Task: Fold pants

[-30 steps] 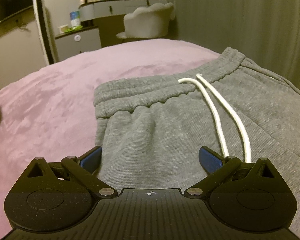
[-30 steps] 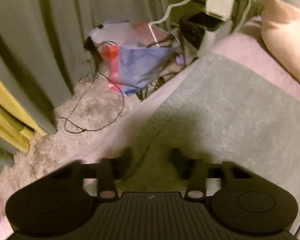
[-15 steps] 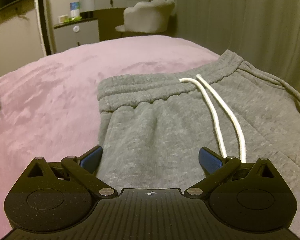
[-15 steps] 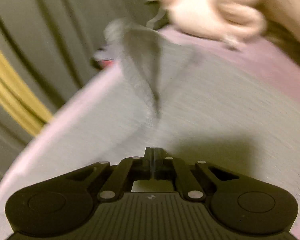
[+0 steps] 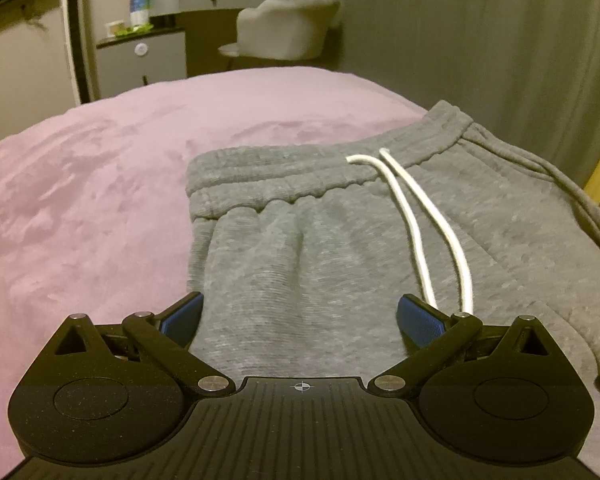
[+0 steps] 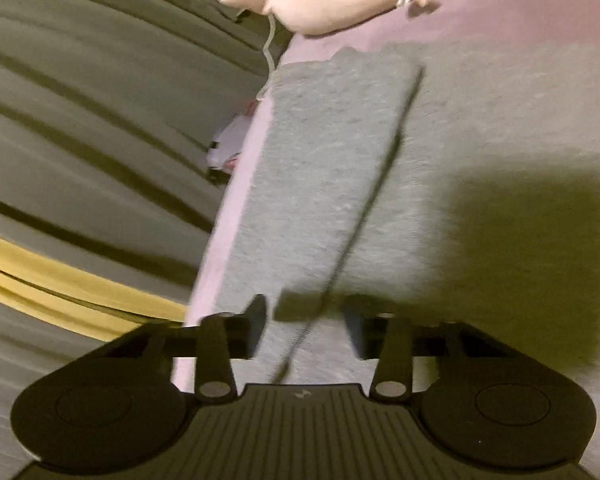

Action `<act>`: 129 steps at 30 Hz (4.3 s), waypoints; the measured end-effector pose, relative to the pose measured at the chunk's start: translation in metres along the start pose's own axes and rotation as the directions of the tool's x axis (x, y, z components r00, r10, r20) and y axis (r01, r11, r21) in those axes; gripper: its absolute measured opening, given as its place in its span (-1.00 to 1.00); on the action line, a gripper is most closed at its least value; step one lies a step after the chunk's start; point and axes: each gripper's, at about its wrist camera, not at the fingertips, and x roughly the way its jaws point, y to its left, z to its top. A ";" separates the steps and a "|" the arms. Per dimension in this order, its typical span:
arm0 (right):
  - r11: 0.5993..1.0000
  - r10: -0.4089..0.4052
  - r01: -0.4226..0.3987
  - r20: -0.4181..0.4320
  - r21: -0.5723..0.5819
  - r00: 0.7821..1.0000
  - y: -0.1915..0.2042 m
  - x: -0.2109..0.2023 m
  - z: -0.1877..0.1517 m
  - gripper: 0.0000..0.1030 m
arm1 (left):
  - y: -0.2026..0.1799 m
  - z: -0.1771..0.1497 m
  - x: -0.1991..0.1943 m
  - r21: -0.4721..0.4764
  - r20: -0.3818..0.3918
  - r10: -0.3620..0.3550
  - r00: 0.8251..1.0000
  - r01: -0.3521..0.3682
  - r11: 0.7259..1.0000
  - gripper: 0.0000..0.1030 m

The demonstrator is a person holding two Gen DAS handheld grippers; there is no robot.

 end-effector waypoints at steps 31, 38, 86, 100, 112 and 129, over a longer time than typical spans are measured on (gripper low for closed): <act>0.971 0.164 -0.146 -0.083 0.191 0.983 -0.042 0.014 0.005 -0.62 | -0.036 0.120 -0.037 -0.054 0.105 0.036 0.994 -0.031 0.998 0.98; 0.967 0.170 -0.150 -0.084 0.206 0.982 -0.044 0.010 0.003 -0.62 | -0.038 0.107 -0.062 -0.044 0.042 -0.366 0.930 0.367 0.929 0.98; 0.981 0.174 -0.174 -0.005 -0.084 0.985 -0.003 -0.009 0.027 -0.89 | -0.151 0.116 -0.030 0.072 -0.240 -0.548 0.801 0.577 0.813 -0.87; 0.972 0.076 -0.045 0.125 -0.231 0.989 -0.037 -0.162 0.031 -0.89 | 0.038 0.004 -0.070 -0.076 -0.448 -0.526 0.723 0.555 0.828 -0.83; 0.966 -0.187 0.176 -0.039 -0.188 0.982 -0.089 -0.123 0.039 -0.56 | 0.081 0.048 -0.040 -0.155 -0.246 -0.442 0.863 0.415 0.896 0.22; 0.953 -0.144 0.140 0.006 -0.268 0.990 -0.086 -0.117 0.065 -0.90 | 0.185 0.121 -0.050 -0.202 -0.073 -0.244 0.967 0.226 0.953 0.50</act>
